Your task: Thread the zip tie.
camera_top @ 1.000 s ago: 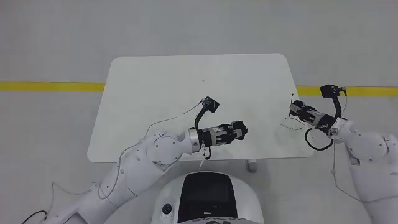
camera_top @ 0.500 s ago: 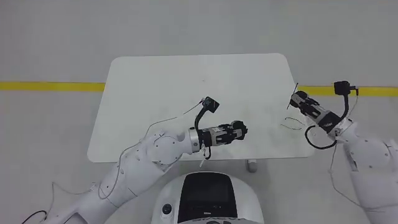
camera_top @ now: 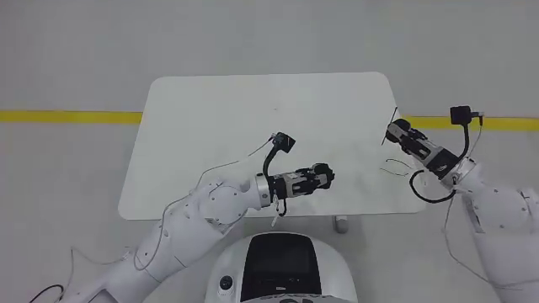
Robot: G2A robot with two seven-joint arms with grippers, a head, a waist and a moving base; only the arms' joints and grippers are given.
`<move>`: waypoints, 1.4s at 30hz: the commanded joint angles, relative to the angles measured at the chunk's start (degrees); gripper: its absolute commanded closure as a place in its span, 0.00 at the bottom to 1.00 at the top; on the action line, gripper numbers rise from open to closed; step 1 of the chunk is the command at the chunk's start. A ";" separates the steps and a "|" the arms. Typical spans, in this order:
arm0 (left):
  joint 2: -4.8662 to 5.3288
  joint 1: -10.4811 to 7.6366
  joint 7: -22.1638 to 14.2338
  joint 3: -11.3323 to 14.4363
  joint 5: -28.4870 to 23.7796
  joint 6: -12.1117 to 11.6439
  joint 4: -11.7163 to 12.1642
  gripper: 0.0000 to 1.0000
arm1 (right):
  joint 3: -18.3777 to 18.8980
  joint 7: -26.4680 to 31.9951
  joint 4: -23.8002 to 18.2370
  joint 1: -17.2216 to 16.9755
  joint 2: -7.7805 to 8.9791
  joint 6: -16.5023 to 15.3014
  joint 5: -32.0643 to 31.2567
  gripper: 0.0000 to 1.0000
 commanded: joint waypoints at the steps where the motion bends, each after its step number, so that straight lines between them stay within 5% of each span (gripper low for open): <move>1: -0.40 0.28 0.71 0.32 -4.46 2.22 0.86 1.00 | -0.87 -6.16 -1.36 -1.19 -0.21 0.00 -5.57 1.00; 3: -0.89 -0.29 1.88 0.92 -5.73 7.17 1.62 1.00 | -2.37 -10.12 -2.75 -2.39 -0.26 0.00 -8.37 1.00; 5: -1.51 -0.70 2.06 1.82 -8.75 9.05 1.12 1.00 | -3.30 -13.20 -3.74 -3.18 -0.11 0.00 -10.15 1.00; 17: -4.33 -5.67 2.68 5.83 -11.45 8.96 4.33 1.00 | -8.95 -21.32 -5.96 -4.50 2.86 0.00 -12.11 1.00; 26: -4.33 -5.67 2.68 5.83 -11.45 8.96 4.33 1.00 | -8.95 -21.32 -5.96 -4.50 2.86 0.00 -12.11 1.00; 30: -4.37 -3.91 4.39 4.96 -14.42 8.18 5.10 1.00 | -10.42 -22.83 -5.64 -4.42 2.73 0.00 -13.69 1.00; 33: -4.27 -2.78 3.70 3.98 -17.63 6.41 6.23 1.00 | -11.38 -26.12 -6.28 -5.49 3.05 0.00 -16.25 1.00; 42: -4.62 -2.66 3.89 3.77 -18.01 7.10 7.68 1.00 | -16.01 -41.16 -4.55 -9.01 5.21 0.00 -25.60 1.00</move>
